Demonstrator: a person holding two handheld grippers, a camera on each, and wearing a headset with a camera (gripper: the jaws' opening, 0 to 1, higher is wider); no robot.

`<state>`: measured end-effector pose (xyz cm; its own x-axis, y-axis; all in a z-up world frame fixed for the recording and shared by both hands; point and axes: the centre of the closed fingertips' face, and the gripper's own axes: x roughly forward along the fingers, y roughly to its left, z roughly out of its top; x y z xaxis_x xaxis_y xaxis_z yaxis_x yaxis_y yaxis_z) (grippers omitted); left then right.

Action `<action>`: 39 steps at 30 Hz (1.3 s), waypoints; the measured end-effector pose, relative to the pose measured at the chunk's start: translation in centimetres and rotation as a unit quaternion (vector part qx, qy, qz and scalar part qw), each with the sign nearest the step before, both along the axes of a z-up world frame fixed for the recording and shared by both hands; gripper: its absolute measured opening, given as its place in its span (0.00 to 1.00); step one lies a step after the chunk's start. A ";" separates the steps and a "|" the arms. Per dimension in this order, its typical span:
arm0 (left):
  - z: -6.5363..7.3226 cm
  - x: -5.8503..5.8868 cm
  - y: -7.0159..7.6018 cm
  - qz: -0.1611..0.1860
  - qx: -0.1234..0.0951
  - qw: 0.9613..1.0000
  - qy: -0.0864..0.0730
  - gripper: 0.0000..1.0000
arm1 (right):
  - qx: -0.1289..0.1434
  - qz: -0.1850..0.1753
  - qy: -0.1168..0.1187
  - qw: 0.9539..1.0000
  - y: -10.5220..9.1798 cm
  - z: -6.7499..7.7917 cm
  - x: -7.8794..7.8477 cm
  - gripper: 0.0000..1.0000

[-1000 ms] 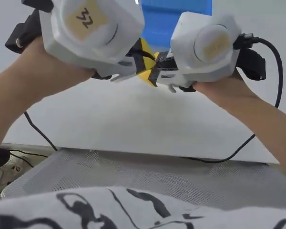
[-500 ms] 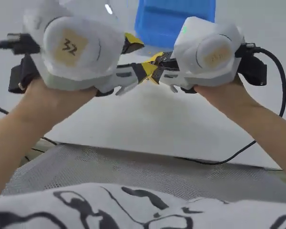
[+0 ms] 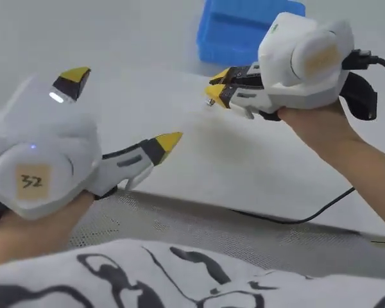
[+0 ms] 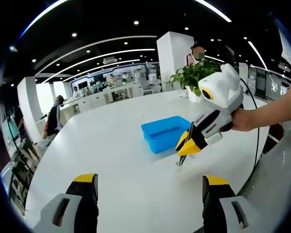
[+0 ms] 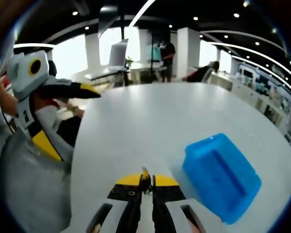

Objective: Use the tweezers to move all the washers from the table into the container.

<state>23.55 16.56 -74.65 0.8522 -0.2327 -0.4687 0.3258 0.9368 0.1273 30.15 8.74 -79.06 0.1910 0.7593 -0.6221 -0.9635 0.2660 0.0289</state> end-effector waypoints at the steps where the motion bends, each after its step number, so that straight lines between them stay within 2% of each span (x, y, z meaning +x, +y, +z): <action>1: 0.0 -0.1 0.0 0.000 0.008 1.000 -0.002 0.93 | 0.002 -0.001 0.000 1.000 0.0 0.4 0.1 0.04; 2: 0.1 0.0 0.1 0.002 0.013 1.000 -0.009 0.93 | 0.002 -0.002 -0.001 1.000 0.0 0.7 0.1 0.04; 3: 0.1 0.3 0.3 0.005 0.015 1.000 -0.022 0.94 | 0.001 -0.003 -0.004 1.000 0.0 1.0 0.2 0.04; 4: 0.0 0.5 0.2 0.004 0.010 1.000 -0.026 0.97 | 0.004 -0.004 -0.010 1.000 0.0 1.7 0.4 0.04; 5: -0.2 0.6 0.1 0.002 0.008 1.000 -0.023 0.99 | 0.007 -0.005 -0.011 1.000 0.1 2.1 0.5 0.04; 6: 0.0 0.3 -0.3 0.003 0.004 1.000 -0.006 0.99 | 0.013 -0.009 -0.012 1.000 0.2 2.8 0.7 0.04; 8: -0.3 0.4 0.0 0.006 -0.001 1.000 -0.005 0.99 | 0.019 -0.013 -0.020 1.000 0.4 3.6 1.2 0.04; 10: -0.9 0.3 0.0 0.008 -0.015 1.000 0.010 0.99 | 0.021 -0.019 -0.031 0.999 0.5 4.3 2.0 0.04; 14: -0.6 0.3 -0.1 0.010 -0.013 1.000 0.001 0.99 | 0.035 -0.043 -0.048 0.997 0.4 5.7 3.8 0.04; 17: -0.6 0.4 0.6 0.021 0.007 1.000 -0.008 0.99 | 0.042 -0.067 -0.059 0.995 0.2 6.1 5.5 0.04; 19: -0.3 0.5 0.8 0.026 0.009 1.000 -0.015 0.99 | 0.041 -0.079 -0.074 0.993 0.1 6.3 6.8 0.04; 21: -0.2 0.6 0.9 0.029 0.007 0.999 -0.020 0.99 | 0.044 -0.085 -0.074 0.993 0.1 6.3 7.8 0.04; 25: -0.3 0.6 1.0 0.032 0.016 0.999 -0.020 0.99 | 0.057 -0.111 -0.070 0.990 0.2 6.2 9.5 0.04; 28: -0.3 0.6 1.2 0.033 0.020 0.999 -0.022 0.99 | 0.049 -0.116 -0.073 0.989 0.4 5.4 10.3 0.04; 32: -0.6 0.6 1.2 0.032 0.022 0.999 -0.015 0.99 | 0.043 -0.121 -0.063 0.990 0.5 4.3 11.1 0.04; 35: -1.0 0.6 1.1 0.028 0.031 0.999 -0.006 0.99 | 0.038 -0.125 -0.062 0.989 0.6 3.7 11.5 0.04; 39: -1.1 0.5 1.2 0.028 0.035 0.999 -0.006 0.99 | 0.032 -0.129 -0.055 0.990 0.9 2.8 11.5 0.04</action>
